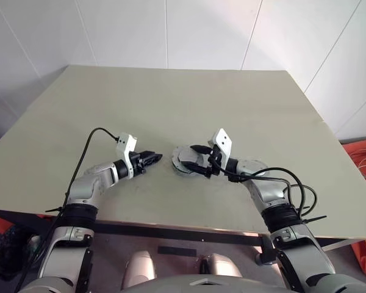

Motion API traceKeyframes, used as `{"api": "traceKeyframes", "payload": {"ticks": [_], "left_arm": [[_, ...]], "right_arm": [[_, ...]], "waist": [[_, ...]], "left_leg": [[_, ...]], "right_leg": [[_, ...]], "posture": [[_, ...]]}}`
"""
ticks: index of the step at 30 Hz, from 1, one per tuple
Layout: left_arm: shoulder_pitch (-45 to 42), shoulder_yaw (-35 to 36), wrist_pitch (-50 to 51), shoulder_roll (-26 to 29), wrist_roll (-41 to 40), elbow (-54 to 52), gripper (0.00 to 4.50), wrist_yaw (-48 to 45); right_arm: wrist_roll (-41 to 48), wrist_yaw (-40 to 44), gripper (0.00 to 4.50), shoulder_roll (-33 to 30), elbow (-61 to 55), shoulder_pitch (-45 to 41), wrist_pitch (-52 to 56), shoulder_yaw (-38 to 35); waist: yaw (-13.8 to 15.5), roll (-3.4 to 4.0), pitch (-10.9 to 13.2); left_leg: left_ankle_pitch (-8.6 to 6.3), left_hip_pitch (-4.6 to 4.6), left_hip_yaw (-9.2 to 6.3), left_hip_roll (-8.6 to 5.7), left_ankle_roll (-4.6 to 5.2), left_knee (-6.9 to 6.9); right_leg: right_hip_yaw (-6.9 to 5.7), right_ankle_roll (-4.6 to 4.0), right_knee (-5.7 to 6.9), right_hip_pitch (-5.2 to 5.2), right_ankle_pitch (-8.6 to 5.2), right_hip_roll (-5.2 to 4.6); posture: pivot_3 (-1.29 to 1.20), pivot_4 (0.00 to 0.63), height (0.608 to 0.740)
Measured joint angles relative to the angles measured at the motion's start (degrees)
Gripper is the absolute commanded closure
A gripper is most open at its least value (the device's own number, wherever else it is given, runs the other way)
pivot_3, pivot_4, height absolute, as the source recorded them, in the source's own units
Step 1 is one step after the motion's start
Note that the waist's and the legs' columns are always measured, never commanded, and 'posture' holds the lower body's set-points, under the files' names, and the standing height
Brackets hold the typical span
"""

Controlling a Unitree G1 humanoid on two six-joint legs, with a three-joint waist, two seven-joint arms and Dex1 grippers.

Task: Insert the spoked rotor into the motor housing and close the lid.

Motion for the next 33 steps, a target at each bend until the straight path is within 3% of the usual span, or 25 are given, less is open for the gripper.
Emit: {"api": "traceKeyframes", "payload": {"ticks": [33], "left_arm": [[0.8,0.3,0.0,-0.2,0.0,-0.1,2.2,0.9]], "right_arm": [[-2.1,-0.3,1.43,-0.5,1.5,-1.9,-0.4,0.7]], "waist": [[0.0,0.0,0.0]], "left_leg": [[0.01,0.04,0.0,0.0,-0.01,0.01]], "right_leg": [[0.0,0.0,0.03,0.03,0.0,0.0]], "posture": [[0.0,0.0,0.74]]}}
